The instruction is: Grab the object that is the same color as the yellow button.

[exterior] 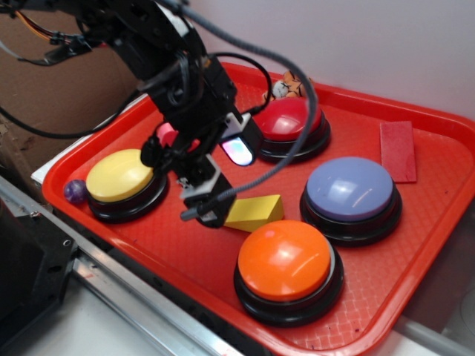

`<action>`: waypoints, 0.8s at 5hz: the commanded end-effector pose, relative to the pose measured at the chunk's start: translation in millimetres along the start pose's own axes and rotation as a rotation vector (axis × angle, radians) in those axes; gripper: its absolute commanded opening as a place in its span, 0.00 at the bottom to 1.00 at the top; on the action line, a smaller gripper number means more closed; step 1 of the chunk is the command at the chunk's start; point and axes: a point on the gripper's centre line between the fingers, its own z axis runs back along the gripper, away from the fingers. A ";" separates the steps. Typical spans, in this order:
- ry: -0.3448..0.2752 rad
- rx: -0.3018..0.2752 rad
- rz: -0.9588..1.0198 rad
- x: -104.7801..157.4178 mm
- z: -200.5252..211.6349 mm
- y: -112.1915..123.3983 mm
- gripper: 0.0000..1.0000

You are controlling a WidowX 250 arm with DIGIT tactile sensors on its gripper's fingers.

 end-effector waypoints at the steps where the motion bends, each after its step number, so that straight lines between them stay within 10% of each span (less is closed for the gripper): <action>1: -0.055 0.007 -0.076 1.2 -17.9 -0.3 1.00; 4: -0.017 -0.004 -0.078 -13.5 -40.0 1.8 1.00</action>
